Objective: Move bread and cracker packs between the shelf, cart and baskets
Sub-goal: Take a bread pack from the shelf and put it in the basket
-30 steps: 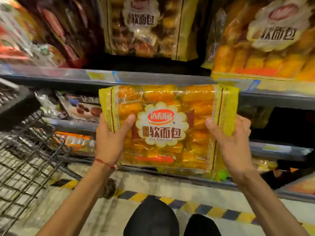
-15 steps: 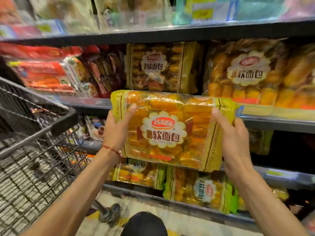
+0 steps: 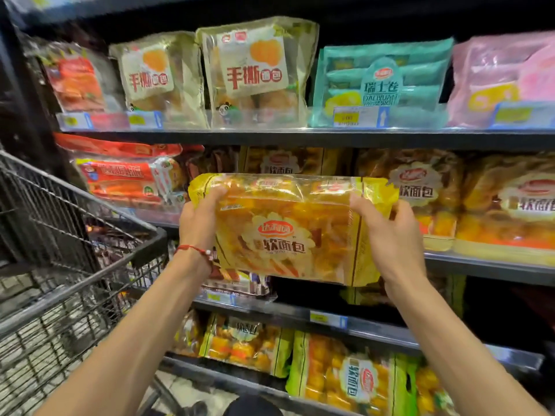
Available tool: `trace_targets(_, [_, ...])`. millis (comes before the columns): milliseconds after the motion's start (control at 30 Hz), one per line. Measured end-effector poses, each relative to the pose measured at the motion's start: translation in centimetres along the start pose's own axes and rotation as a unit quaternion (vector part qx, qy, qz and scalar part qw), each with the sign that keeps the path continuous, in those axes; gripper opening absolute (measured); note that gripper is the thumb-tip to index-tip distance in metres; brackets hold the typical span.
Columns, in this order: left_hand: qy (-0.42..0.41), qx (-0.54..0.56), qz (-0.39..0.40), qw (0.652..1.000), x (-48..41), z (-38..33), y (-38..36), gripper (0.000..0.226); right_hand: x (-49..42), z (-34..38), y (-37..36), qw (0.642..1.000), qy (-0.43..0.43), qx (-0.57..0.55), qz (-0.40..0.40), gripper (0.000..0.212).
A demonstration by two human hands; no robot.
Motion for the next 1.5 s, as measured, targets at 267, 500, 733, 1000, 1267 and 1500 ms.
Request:
trace_targets(267, [-0.074, 0.074, 0.033, 0.994, -1.8, -5.5, -1.6, 0.065, -1.4, 5.5, 0.4, 0.997, 0.082, -0.011, -0.006, 0.030])
trace_targets(500, [-0.027, 0.085, 0.032, 0.996, -5.6, -4.4, -2.1, 0.139, -3.8, 5.6, -2.2, 0.996, 0.093, -0.010, 0.009, 0.025])
trace_targets(733, [0.005, 0.069, 0.054, 0.996, -8.0, 0.0, -1.8, 0.145, -5.4, 2.3, -6.2, 0.997, 0.044, -0.025, 0.052, 0.028])
trace_targets(1000, [-0.027, -0.016, 0.127, 0.991, -9.7, 2.1, -2.7, 0.114, -6.8, 0.1, -7.8, 0.997, 0.058, 0.029, 0.040, 0.076])
trace_targets(1267, [-0.103, -0.114, 0.170, 0.973, -12.8, 4.6, -4.7, 0.110, -10.2, -1.8, -10.0, 0.994, 0.068, 0.068, 0.055, 0.100])
trace_targets(1500, [-0.091, -0.248, 0.146, 0.953, -15.7, 7.5, -6.1, 0.099, -12.0, -5.0, -11.4, 0.981, 0.045, 0.184, 0.051, 0.114])
Point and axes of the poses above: each hand's wrist, its own x-axis away from the middle knuckle, its own y-axis out of the back of the hand, z = x × y, the point moved 9 cm from there along -x, towards the middle knuckle, and after that the axes turned 10 degrees about x, right-handed, at the moved point
